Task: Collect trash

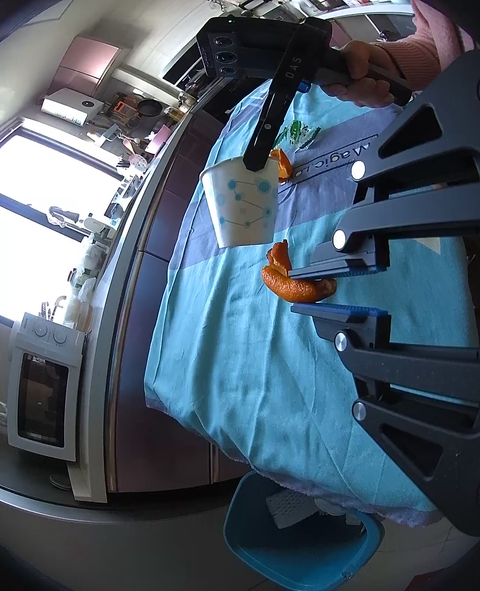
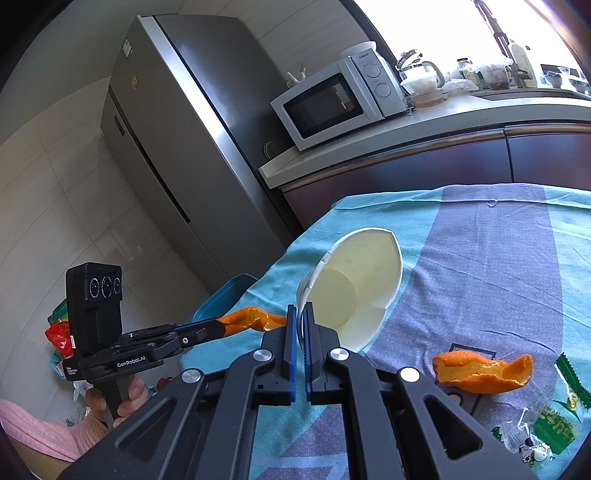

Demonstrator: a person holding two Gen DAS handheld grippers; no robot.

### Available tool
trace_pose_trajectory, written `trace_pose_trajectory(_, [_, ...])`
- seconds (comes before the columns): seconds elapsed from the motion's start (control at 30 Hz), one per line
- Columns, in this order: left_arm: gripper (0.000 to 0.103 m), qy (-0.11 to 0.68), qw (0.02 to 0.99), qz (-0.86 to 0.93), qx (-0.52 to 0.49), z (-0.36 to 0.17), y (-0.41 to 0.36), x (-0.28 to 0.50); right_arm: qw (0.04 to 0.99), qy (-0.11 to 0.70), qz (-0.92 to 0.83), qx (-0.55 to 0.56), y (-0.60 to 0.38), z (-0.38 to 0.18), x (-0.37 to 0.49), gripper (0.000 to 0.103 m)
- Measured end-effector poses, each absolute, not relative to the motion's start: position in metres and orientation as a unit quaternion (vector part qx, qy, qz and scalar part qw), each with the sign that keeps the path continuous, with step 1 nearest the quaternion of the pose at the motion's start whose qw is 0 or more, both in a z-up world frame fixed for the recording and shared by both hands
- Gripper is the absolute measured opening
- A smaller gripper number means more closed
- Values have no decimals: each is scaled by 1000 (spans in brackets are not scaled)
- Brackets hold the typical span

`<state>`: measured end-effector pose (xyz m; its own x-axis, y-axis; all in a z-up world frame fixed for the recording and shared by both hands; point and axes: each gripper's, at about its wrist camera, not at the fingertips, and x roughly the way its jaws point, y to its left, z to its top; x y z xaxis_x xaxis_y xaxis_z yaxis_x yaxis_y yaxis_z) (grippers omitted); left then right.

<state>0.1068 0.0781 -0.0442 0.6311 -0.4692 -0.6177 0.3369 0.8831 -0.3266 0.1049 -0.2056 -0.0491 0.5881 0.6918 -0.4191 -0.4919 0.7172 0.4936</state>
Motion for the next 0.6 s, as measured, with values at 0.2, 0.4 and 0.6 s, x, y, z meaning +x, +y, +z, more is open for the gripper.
trace_pose_trajectory(0.2, [13,364,901,-217,-93,-43,87,104,872,305,346,163,-196,-48,107,2])
trace_pose_trajectory(0.4, [13,363,903,-210,-95,-42,94,101,869,308,351,163,-188,-49,110,2])
trace_pose_trajectory(0.6, [13,361,905,-202,-100,-41,103,98,865,310,359,161,-180,-50,111,2])
